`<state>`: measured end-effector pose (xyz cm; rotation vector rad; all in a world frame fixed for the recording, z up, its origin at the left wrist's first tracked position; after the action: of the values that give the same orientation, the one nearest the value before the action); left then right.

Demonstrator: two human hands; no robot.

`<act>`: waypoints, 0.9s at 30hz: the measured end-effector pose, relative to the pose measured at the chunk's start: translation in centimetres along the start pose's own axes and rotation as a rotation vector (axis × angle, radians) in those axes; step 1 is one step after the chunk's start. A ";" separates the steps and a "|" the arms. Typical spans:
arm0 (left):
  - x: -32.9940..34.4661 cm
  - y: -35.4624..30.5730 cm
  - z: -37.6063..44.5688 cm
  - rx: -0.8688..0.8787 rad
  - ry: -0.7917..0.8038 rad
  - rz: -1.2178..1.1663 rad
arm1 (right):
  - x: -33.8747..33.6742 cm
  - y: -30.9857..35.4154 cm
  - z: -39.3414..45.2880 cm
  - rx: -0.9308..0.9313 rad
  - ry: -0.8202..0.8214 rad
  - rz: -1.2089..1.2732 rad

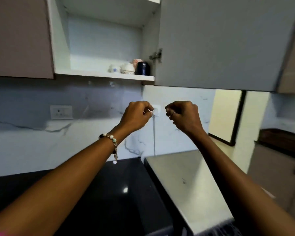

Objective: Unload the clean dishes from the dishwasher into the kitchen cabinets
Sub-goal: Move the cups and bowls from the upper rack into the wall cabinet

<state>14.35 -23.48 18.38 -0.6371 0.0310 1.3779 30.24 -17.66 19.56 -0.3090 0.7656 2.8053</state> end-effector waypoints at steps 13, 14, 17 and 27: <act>18.9 -18.1 -23.1 -0.431 0.311 -0.364 | -23.4 -19.0 -17.9 0.515 -0.037 -0.152; 20.2 -19.0 -24.9 -0.446 0.345 -0.362 | -25.0 -20.3 -19.3 0.534 -0.035 -0.171; 24.0 -21.8 -30.3 -0.479 0.428 -0.346 | -29.6 -24.4 -23.9 0.613 0.004 -0.232; 32.0 -21.4 -42.6 -0.627 0.617 -0.135 | -33.0 -35.7 -37.0 0.995 0.136 -0.260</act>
<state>55.43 -14.46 -20.65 -1.5467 0.0483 1.0056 76.45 -11.86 -20.07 -0.3652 1.8379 1.8671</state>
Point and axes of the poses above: each hand's wrist, its own z-axis towards the middle knuckle, its own x-axis out of the palm, y = z × x, the point moved 6 cm from there along z, towards the middle knuckle, and after that the axes turned 14 degrees about -y, right-handed, at the moved point
